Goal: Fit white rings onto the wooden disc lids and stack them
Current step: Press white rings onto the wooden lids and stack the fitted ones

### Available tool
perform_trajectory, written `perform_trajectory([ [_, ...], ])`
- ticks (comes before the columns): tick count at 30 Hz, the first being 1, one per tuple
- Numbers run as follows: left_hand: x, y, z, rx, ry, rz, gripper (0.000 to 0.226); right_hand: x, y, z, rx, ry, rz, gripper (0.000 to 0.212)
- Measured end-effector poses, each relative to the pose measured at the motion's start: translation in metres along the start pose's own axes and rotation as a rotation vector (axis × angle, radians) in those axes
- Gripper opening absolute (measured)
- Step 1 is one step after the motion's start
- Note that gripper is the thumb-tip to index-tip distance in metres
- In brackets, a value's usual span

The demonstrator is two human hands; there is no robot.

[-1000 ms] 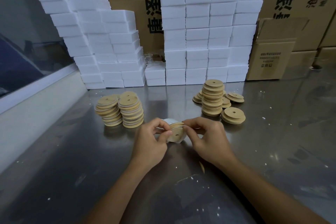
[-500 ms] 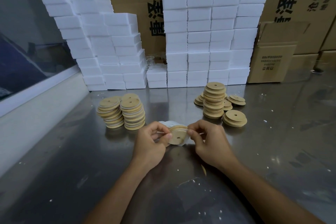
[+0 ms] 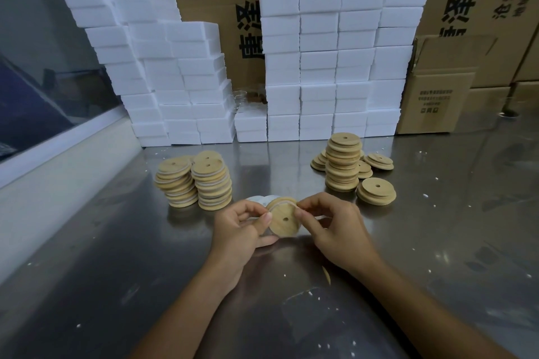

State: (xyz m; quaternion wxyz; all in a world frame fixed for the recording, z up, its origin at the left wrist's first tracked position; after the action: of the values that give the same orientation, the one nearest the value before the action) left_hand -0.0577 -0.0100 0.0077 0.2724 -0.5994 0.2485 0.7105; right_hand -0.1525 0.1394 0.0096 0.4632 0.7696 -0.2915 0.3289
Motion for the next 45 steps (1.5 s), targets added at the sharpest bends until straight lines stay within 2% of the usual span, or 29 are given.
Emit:
perform_trajectory([
  [13, -0.0014, 0.0004, 0.0001, 0.035, 0.018, -0.020, 0.018, -0.0061, 0.0048, -0.0021, 0.037, 0.329, 0.349, 0.009],
  [18, -0.0026, 0.0023, -0.0027, 0.018, -0.017, -0.049, 0.017, -0.0045, 0.0040, -0.0012, 0.051, 0.341, 0.342, 0.006],
  [27, -0.0048, 0.0036, -0.0036, 0.005, -0.051, -0.092, 0.018, -0.0002, 0.0028, -0.0026, 0.078, 0.359, 0.342, 0.013],
  [35, -0.0058, 0.0040, -0.0052, 0.030, -0.073, -0.122, 0.018, -0.0009, 0.0030, -0.0028, 0.098, 0.496, 0.388, 0.012],
  [41, -0.0040, 0.0068, -0.0078, 0.030, -0.176, -0.156, 0.013, -0.0019, 0.0004, 0.0010, 0.112, 0.428, 0.370, 0.008],
  [45, -0.0039, 0.0056, -0.0060, 0.042, -0.070, -0.084, 0.013, -0.0024, 0.0010, 0.0011, 0.078, 0.377, 0.327, 0.004],
])
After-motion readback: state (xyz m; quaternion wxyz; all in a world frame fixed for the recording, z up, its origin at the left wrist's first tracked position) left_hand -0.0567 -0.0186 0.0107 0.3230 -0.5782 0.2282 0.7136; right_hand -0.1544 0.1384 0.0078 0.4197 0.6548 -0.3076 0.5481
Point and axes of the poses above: each hand's wrist, its own y-axis towards the middle knuckle, its own z-axis out of the palm, x = y × z, the point moved 2 cm from there along y, towards the middle knuckle, and after that the axes turned 7 degrees about -x, right-handed, at the moved point
